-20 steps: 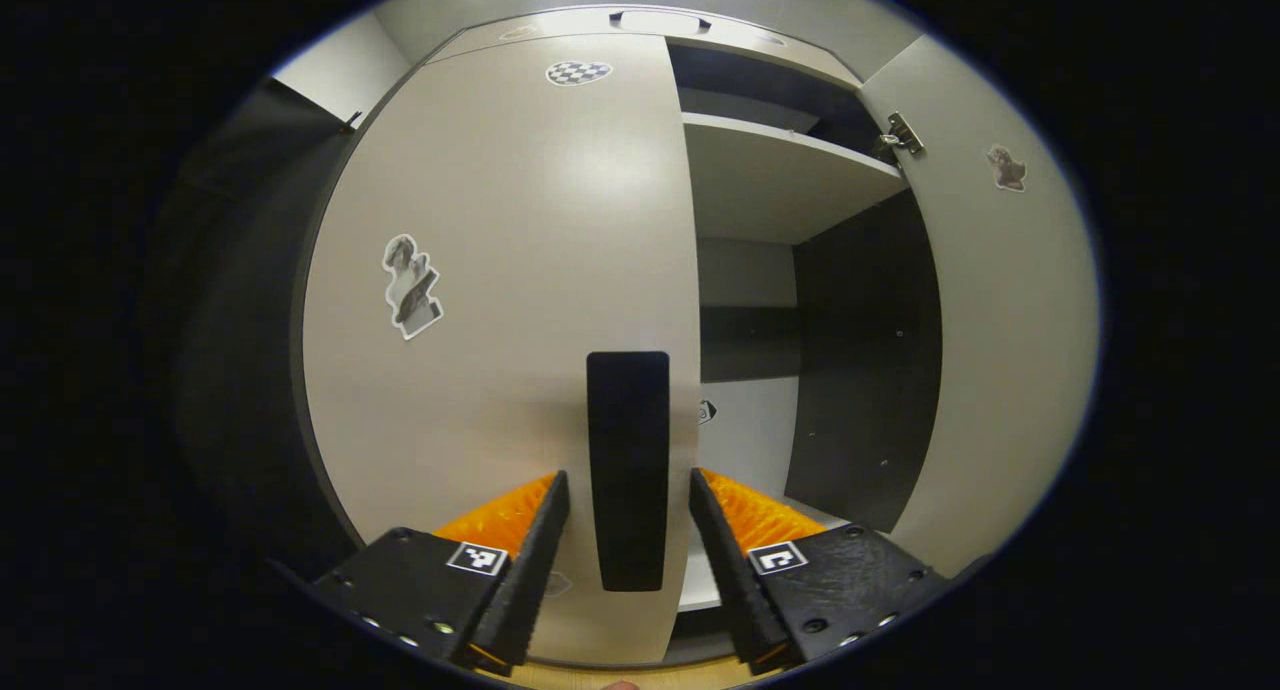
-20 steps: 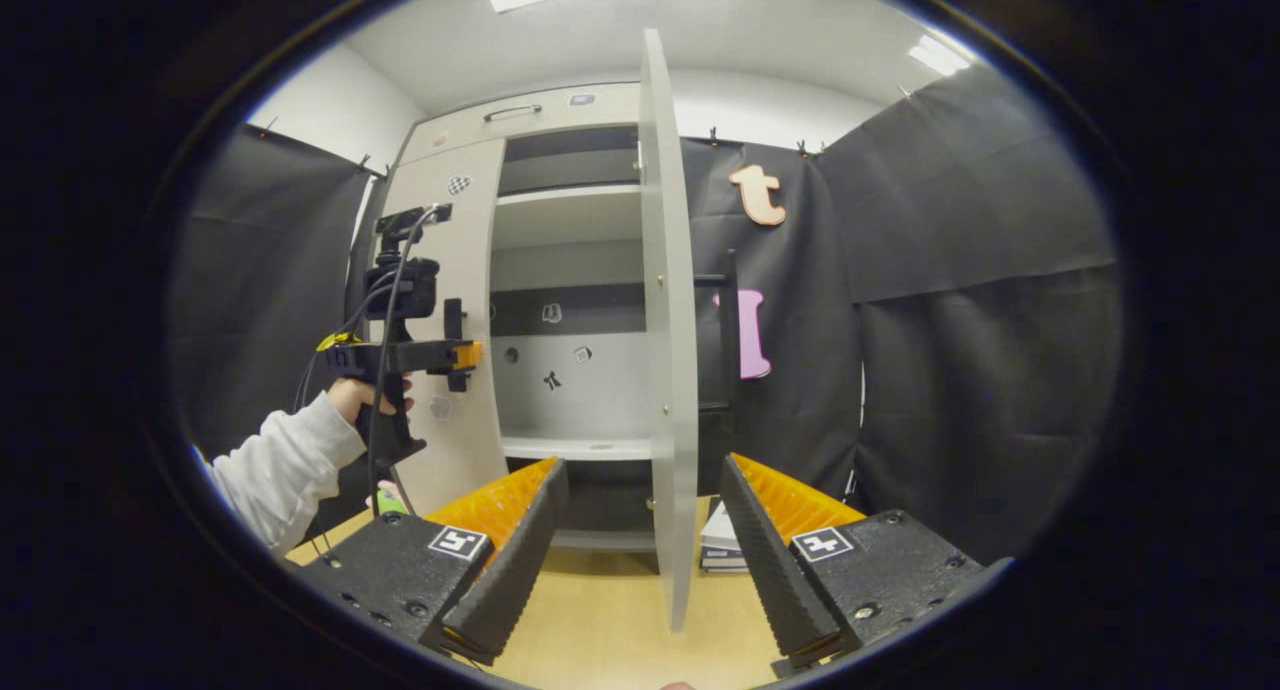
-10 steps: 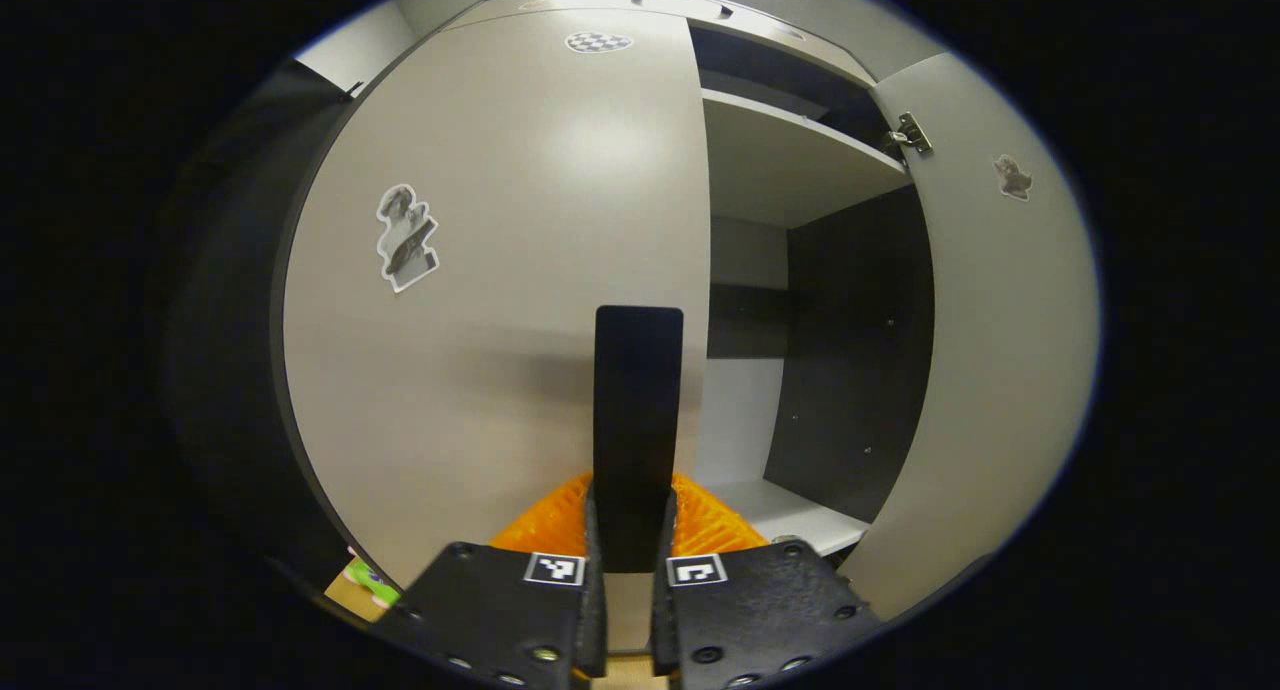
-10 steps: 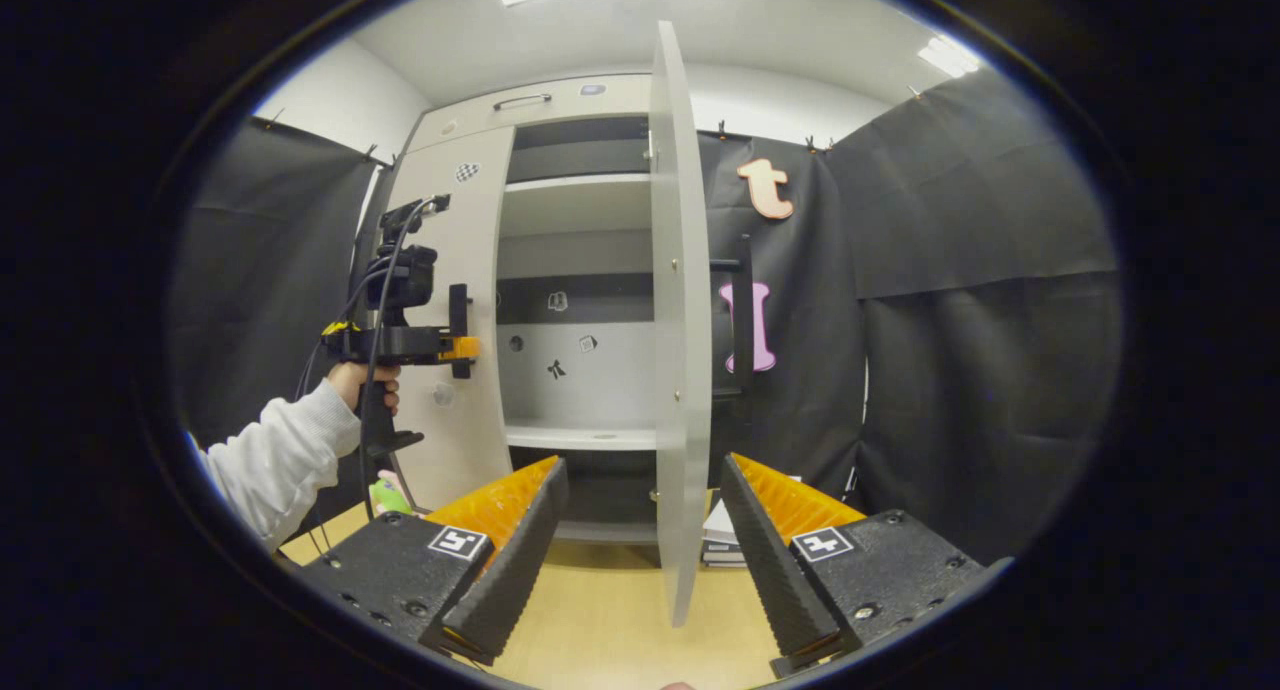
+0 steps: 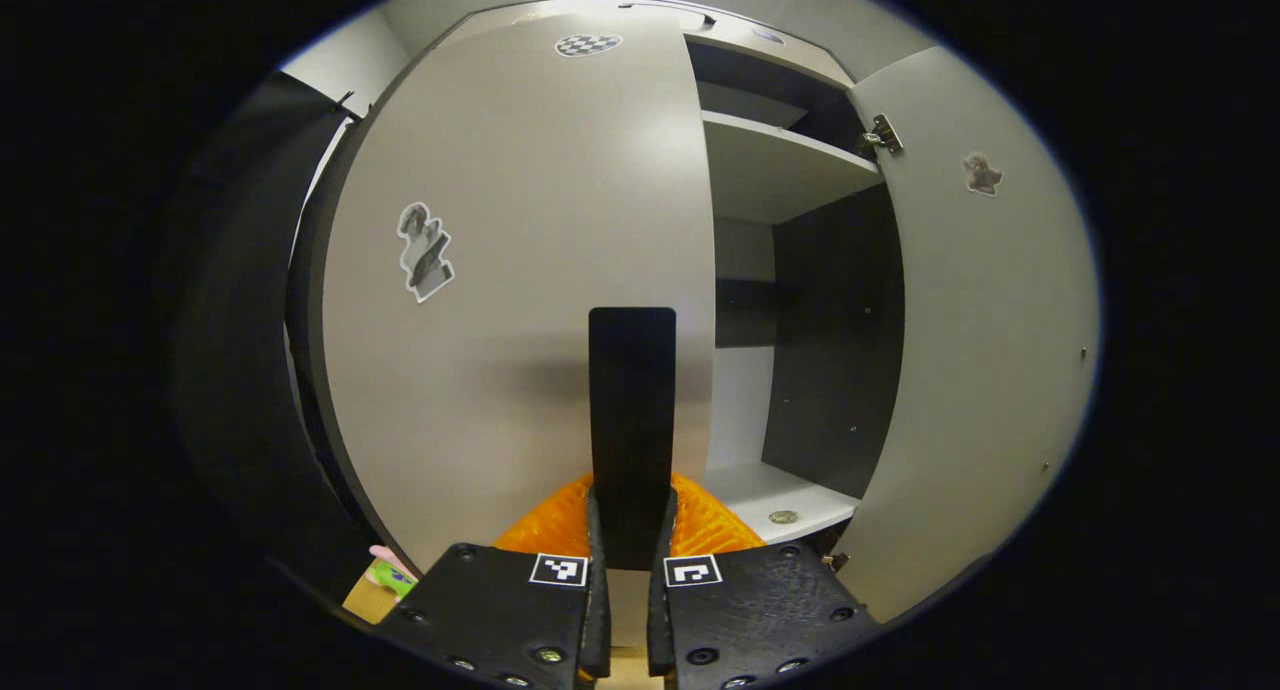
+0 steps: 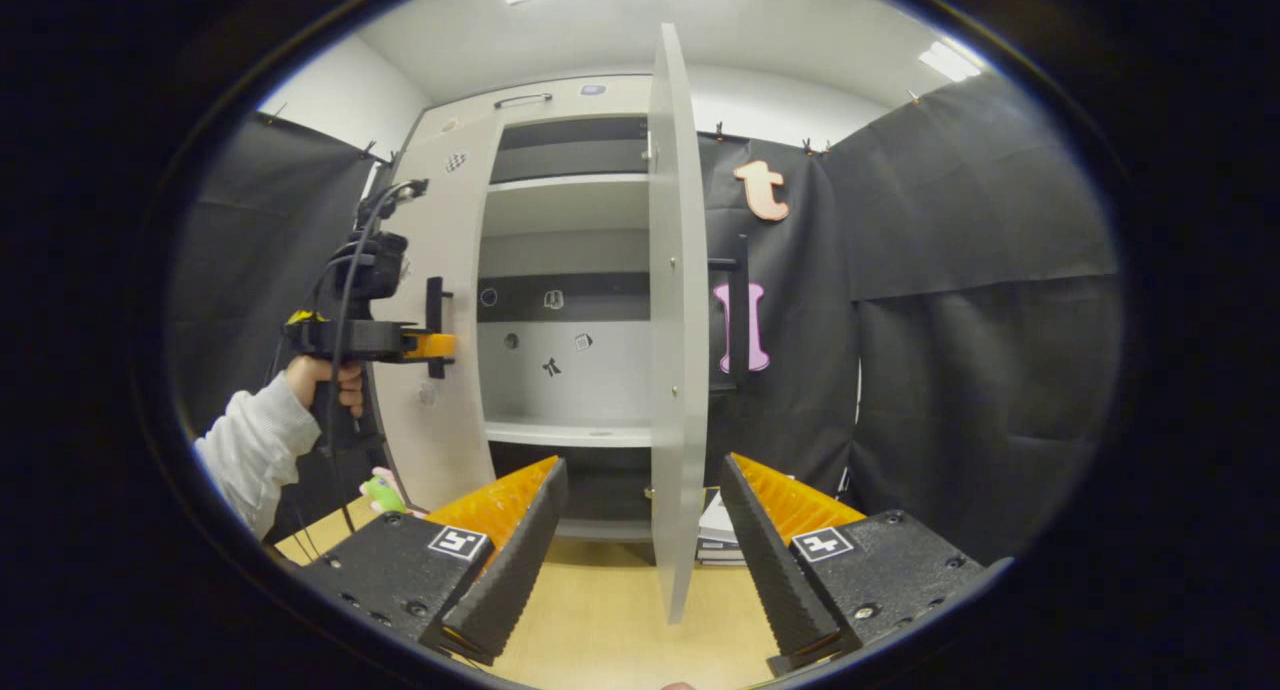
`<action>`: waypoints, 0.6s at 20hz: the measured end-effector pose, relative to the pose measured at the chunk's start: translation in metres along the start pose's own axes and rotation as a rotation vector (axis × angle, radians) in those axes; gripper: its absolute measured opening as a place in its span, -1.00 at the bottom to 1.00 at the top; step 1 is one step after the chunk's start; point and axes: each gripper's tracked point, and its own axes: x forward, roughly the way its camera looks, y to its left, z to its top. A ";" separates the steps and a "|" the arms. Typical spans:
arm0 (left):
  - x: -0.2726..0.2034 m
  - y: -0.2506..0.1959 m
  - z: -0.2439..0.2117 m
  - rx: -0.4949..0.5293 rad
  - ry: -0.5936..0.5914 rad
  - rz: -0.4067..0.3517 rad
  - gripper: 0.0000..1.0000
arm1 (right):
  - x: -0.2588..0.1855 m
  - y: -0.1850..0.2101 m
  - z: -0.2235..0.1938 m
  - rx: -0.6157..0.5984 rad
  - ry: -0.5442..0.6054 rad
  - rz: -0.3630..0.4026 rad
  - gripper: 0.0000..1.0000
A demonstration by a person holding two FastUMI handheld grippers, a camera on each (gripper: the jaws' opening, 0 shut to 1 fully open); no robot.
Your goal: Open the right door of the double-door shoe cabinet with the right hand, and open the left door with the left hand.
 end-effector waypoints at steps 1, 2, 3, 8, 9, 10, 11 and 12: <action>-0.005 0.001 0.001 0.005 -0.006 -0.001 -0.73 | -0.001 0.001 0.000 0.006 0.001 0.001 0.92; -0.011 0.003 0.001 0.007 -0.006 -0.003 -0.73 | -0.001 0.002 0.000 0.009 0.001 0.004 0.92; -0.015 0.006 0.000 0.004 -0.011 -0.006 -0.73 | -0.001 0.002 0.000 0.011 0.002 0.004 0.92; -0.036 0.016 -0.001 -0.004 -0.022 -0.033 -0.77 | -0.001 0.005 -0.001 0.007 0.001 0.016 0.92; -0.039 0.020 -0.001 -0.004 -0.028 -0.028 -0.78 | -0.001 0.006 -0.001 0.005 0.000 0.019 0.92; -0.044 0.023 -0.001 -0.001 -0.035 -0.022 -0.78 | -0.001 0.006 0.000 0.003 -0.001 0.021 0.91; -0.048 0.026 0.000 0.006 -0.040 -0.014 -0.78 | -0.001 0.007 0.000 0.001 -0.003 0.022 0.91; -0.054 0.030 -0.001 0.011 -0.041 -0.005 -0.78 | 0.000 0.007 0.000 -0.001 -0.004 0.023 0.91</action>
